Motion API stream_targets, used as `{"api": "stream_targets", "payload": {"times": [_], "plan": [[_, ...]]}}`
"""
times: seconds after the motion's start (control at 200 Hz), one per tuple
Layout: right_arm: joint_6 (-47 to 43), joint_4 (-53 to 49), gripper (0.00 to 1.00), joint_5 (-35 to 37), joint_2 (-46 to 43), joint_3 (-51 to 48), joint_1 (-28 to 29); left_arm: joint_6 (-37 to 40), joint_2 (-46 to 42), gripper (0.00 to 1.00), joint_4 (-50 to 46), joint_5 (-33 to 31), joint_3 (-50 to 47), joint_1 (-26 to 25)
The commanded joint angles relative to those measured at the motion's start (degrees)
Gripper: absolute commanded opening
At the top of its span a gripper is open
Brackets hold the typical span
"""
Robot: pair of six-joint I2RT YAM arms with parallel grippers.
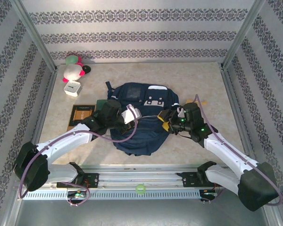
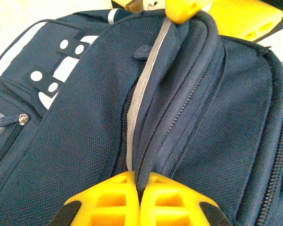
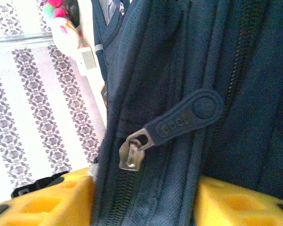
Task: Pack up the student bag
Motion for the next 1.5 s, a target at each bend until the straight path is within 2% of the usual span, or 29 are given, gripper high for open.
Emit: {"api": "stream_targets", "payload": {"times": [0.0,0.055,0.1,0.165,0.205,0.24,0.28,0.4,0.615,0.685,0.744,0.794,0.819,0.864,0.924,0.974,1.019,1.079,1.199,1.274,1.384,1.494], "plan": [[1.8,5.3,0.27,2.4,-0.3,-0.1,2.0,-2.4,-2.0,0.02,7.4,3.0,0.4,-0.3],[1.7,5.2,0.16,3.4,-0.8,0.2,2.3,-1.9,-2.0,0.13,6.3,2.9,0.8,-0.3],[1.7,5.0,0.12,3.8,-1.1,0.5,2.5,-1.4,-1.9,0.29,4.6,3.4,1.7,-0.4],[1.6,4.9,0.08,4.5,-1.5,1.0,3.0,-1.1,-1.4,0.60,1.0,4.8,4.2,-0.5],[1.6,4.9,0.06,4.9,-1.6,1.3,3.4,-1.0,-1.0,0.73,-1.2,5.2,5.9,-0.8],[1.6,4.9,0.05,5.4,-1.5,1.8,3.8,-0.9,-0.5,0.81,-2.6,4.8,7.4,-1.3],[1.4,4.9,0.04,5.6,-1.3,2.3,4.1,-1.1,0.0,0.85,-3.5,4.3,8.6,-2.1],[1.0,4.8,0.03,6.3,-0.7,3.9,5.2,-2.3,2.5,0.90,-1.2,2.5,9.7,-4.7],[0.7,4.6,0.04,8.4,-0.9,5.6,6.4,-2.9,8.8,0.91,-0.2,4.5,11.8,-7.0],[0.6,4.6,0.04,8.8,-1.0,5.8,6.6,-3.3,10.3,0.91,0.3,3.3,11.9,-7.5],[0.3,4.6,0.04,8.7,-1.0,6.2,6.8,-4.3,11.7,0.89,0.5,-0.5,12.0,-7.6],[-0.1,4.5,0.05,8.4,-0.9,6.7,6.9,-5.0,12.6,0.77,0.5,-3.6,12.2,-7.6],[-0.5,4.4,0.05,8.3,-0.9,6.9,7.0,-5.0,12.9,0.68,0.5,-4.5,12.1,-7.6],[-1.9,4.1,0.08,7.8,-1.0,7.3,6.8,-5.0,12.6,0.40,0.5,-5.6,11.8,-7.6],[-5.9,2.5,0.17,7.8,-1.8,7.8,6.0,-4.6,11.0,0.13,1.4,-6.5,10.7,-7.5],[-10.7,0.3,0.28,8.2,-3.0,7.7,4.7,-3.7,8.5,0.00,2.8,-7.6,9.1,-7.4],[-15.4,-2.5,0.37,9.1,-4.7,7.2,3.0,-3.1,6.2,0.00,3.5,-6.9,7.8,-6.6],[-21.7,-3.8,0.44,9.5,-6.6,5.1,0.5,-2.9,3.6,0.00,2.4,-2.5,7.4,-4.6],[-34.6,-2.7,0.50,7.4,-9.8,0.6,-5.7,-2.9,-0.7,0.00,1.1,4.4,7.6,-0.3],[-45.8,-1.1,0.57,7.7,-11.4,-1.9,-8.0,-3.9,-2.6,0.00,1.0,8.7,7.8,3.6],[-58.9,2.7,0.61,8.6,-10.7,-5.1,-9.4,-5.9,-4.2,0.00,2.3,15.3,7.7,9.2],[-68.2,4.5,0.60,9.4,-5.0,-5.8,-10.1,-5.0,-4.4,0.00,1.2,18.8,9.0,11.9]]}}
